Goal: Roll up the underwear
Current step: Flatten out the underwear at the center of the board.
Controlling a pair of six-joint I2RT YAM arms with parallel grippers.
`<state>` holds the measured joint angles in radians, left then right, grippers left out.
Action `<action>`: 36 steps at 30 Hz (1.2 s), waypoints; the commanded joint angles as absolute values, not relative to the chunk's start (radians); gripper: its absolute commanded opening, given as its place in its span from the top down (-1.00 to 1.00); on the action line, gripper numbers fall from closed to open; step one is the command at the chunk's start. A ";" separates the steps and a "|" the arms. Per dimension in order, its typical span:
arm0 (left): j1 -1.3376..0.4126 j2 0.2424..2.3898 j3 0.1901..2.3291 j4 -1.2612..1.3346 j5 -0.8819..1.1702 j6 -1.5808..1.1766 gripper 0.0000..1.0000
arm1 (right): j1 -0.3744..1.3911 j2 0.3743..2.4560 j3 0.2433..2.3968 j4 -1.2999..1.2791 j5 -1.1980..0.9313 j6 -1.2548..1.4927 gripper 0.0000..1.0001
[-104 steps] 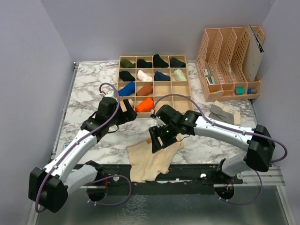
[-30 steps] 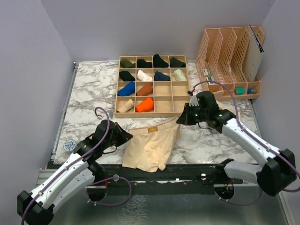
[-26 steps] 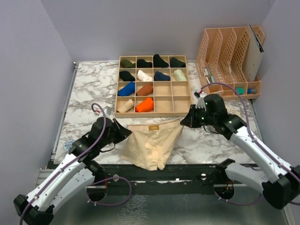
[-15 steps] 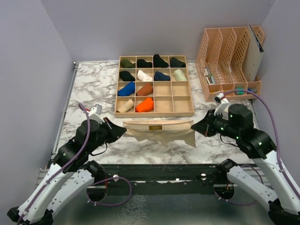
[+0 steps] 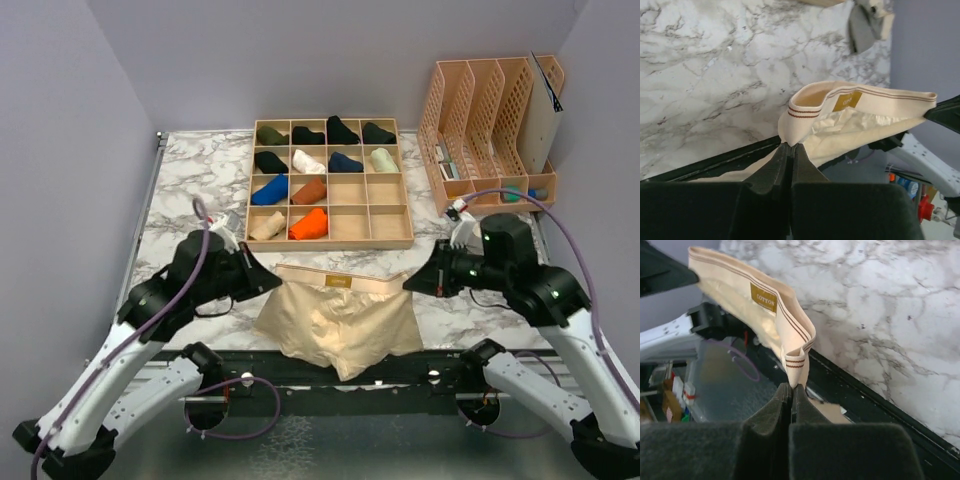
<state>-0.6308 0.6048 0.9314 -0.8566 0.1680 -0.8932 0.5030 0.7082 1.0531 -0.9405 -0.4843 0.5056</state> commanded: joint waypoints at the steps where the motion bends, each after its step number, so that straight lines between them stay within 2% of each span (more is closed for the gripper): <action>1: -0.632 0.830 0.917 -0.904 0.129 -0.796 1.00 | 0.505 0.870 0.994 -0.926 -0.288 0.567 0.99; 5: -0.629 1.003 0.893 -0.783 -0.031 -0.751 1.00 | 0.504 1.087 0.930 -0.778 -0.046 0.545 0.99; 8: -0.591 1.109 0.832 -0.621 -0.057 -0.741 1.00 | 0.501 1.258 0.920 -0.669 -0.005 0.515 0.99; 12: -0.558 1.264 0.817 -0.490 -0.034 -0.700 1.00 | 0.486 1.389 0.935 -0.560 0.030 0.478 0.99; 25: -0.450 1.383 0.807 -0.380 -0.033 -0.582 1.00 | 0.411 1.562 0.987 -0.486 0.073 0.425 0.99; 36: -0.433 1.438 0.798 -0.342 0.013 -0.569 0.80 | 0.390 1.624 1.041 -0.492 0.050 0.385 0.97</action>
<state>-0.4442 1.4269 0.8127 -0.3603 0.0120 -0.5922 0.4038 1.5951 1.0111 -0.4938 0.0269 0.4194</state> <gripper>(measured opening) 0.085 0.014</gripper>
